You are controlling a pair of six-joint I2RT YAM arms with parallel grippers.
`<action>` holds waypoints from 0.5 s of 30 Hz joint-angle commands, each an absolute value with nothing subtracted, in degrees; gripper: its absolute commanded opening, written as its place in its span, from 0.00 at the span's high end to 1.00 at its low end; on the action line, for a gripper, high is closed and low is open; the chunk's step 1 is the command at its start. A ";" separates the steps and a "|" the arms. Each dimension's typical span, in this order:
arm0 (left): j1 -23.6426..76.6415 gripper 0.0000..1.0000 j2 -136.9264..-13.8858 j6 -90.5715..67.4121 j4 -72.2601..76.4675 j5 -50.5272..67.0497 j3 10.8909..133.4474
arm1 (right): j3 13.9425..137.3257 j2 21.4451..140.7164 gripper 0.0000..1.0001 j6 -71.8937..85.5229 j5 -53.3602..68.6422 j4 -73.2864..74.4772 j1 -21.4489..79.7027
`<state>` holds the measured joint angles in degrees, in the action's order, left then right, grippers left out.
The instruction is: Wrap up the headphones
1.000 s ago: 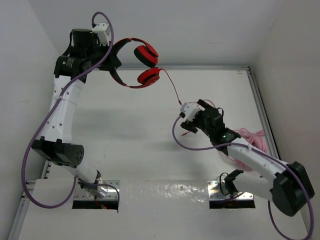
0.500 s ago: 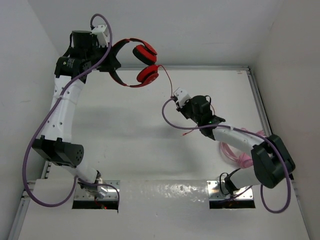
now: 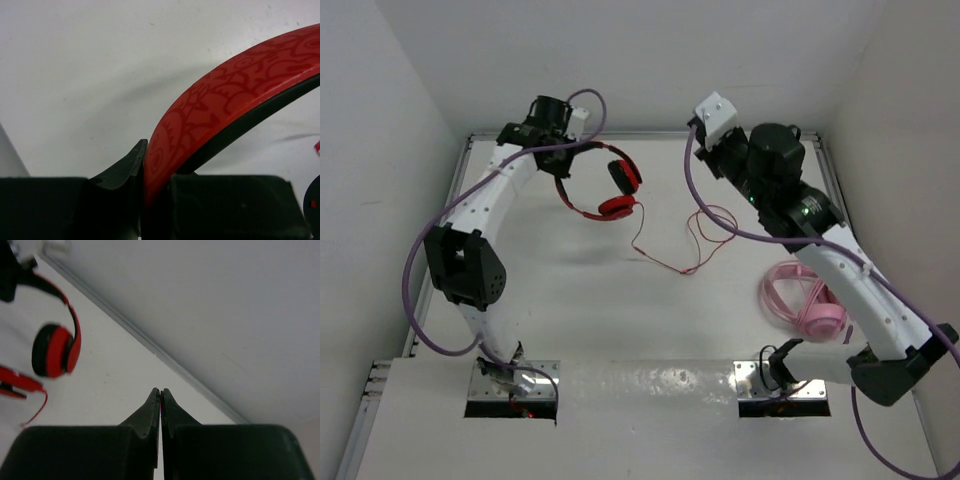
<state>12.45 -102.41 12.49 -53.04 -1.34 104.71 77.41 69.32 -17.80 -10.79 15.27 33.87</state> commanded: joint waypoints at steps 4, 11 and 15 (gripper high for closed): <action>19.95 1.00 -99.41 16.01 -47.29 -0.97 102.31 | 94.46 79.35 1.00 -23.82 -9.40 23.91 36.83; 19.08 1.00 -98.97 7.04 -47.73 0.61 107.31 | 72.57 73.06 0.45 -20.12 -8.36 15.58 36.65; 16.88 1.00 -97.47 2.73 -47.11 4.48 111.61 | 48.73 62.07 0.15 -23.90 -5.54 1.96 36.04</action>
<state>18.52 -102.85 8.64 -51.68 0.58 105.47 57.87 68.45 -21.74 -7.94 11.29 36.56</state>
